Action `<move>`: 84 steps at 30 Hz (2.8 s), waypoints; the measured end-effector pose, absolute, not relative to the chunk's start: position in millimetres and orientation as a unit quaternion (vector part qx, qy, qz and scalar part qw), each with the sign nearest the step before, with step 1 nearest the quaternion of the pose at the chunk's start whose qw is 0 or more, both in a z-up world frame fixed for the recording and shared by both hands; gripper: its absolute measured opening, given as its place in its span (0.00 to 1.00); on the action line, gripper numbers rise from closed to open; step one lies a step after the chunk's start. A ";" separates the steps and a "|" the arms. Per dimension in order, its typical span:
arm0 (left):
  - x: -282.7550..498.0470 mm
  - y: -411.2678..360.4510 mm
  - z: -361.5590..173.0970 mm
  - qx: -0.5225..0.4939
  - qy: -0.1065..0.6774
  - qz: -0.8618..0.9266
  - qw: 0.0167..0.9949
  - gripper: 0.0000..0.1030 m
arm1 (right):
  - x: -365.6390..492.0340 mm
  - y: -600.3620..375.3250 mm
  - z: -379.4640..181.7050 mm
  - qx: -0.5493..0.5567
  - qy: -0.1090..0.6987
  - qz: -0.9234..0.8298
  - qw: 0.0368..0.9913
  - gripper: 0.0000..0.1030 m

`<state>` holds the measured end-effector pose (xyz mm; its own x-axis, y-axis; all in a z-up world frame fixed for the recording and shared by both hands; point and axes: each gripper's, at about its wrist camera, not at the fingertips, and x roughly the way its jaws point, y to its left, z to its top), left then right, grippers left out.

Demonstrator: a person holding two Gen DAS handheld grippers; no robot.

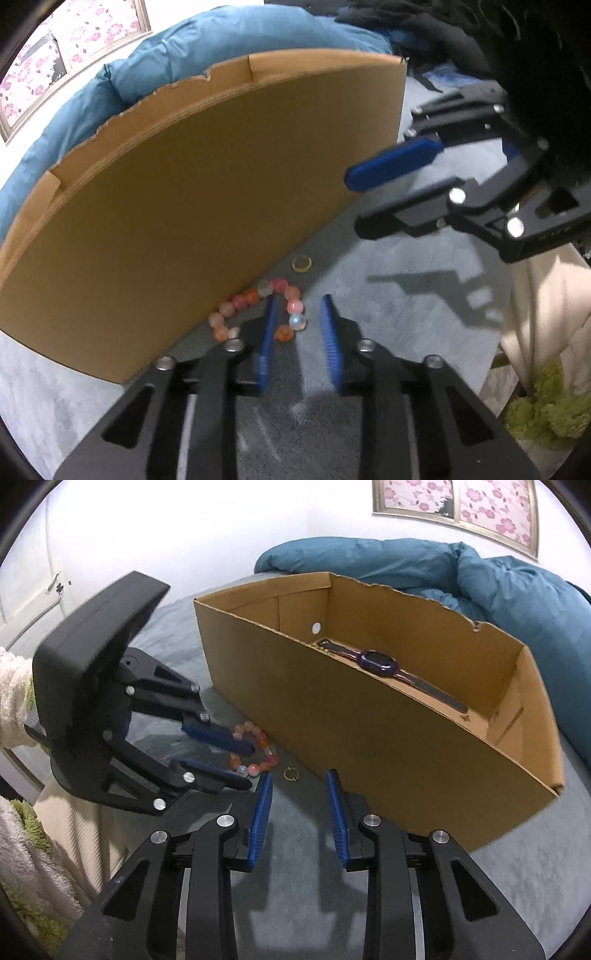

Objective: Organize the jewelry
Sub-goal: 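Close the left gripper on the pink-orange bead bracelet while the right gripper closes on the small gold ring, then lift the bracelet and ring and carry both over the box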

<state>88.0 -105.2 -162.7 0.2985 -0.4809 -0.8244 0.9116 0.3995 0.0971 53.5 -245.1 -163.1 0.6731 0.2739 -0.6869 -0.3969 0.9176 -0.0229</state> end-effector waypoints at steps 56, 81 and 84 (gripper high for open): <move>117.4 -87.8 -167.1 0.278 0.404 -0.417 0.765 0.13 | 69.7 -237.4 -196.0 -0.110 0.427 0.185 0.878 0.10; 114.0 -92.6 -171.1 0.297 0.393 -0.413 0.766 0.11 | 65.1 -238.7 -195.5 -0.108 0.424 0.186 0.880 0.10; 113.4 -92.8 -171.1 0.298 0.392 -0.414 0.765 0.10 | 64.5 -238.4 -195.7 -0.108 0.424 0.186 0.880 0.10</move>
